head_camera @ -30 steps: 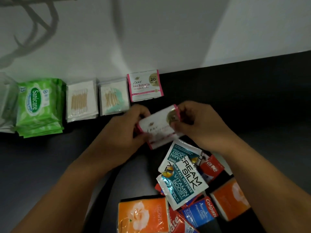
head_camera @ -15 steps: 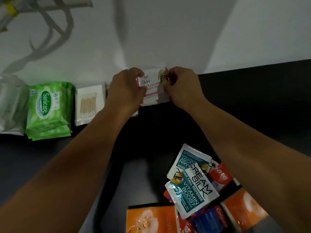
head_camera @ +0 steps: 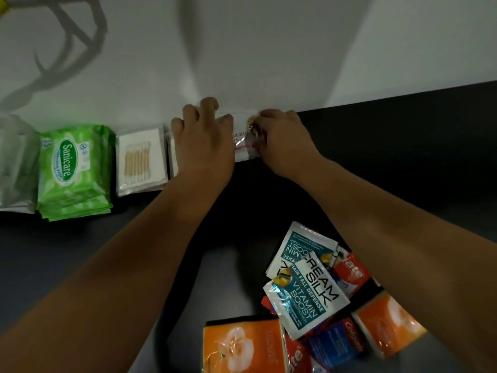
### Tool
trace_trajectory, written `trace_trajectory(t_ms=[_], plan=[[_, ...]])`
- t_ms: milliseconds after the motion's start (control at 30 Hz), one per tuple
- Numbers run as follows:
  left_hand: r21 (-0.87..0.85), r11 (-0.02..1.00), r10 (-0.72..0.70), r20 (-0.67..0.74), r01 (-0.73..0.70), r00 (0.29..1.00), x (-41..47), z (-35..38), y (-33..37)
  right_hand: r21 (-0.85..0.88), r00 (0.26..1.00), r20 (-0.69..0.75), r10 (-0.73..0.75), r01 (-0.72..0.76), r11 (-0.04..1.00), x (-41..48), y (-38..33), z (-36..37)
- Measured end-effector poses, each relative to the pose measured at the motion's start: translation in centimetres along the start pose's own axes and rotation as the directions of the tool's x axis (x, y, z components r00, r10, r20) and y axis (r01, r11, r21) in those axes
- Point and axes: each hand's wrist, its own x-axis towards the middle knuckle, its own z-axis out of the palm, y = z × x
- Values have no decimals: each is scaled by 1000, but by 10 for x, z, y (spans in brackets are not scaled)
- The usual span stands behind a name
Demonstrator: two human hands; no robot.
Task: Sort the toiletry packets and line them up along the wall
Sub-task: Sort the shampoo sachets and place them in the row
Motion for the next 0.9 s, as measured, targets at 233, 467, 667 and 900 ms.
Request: trace_trajectory(t_ms=[233,467,667,900], plan=[[44,987,147,143,-155,979,3,-8,5,19,992,121,-26,24,1000,-1,5,-9],[-432,893,163,47,-127,985,-46,-56,23,254,995,85,-56,33,967,-69,7,-59],[-662,745,314,243,-79,918,-115,-79,41,223,988,153,5,-40,974,-148,10,-80],[-600,800,329,451,9,830,-172,-84,49,159,963,219,158,-195,968,-228,10,-84]])
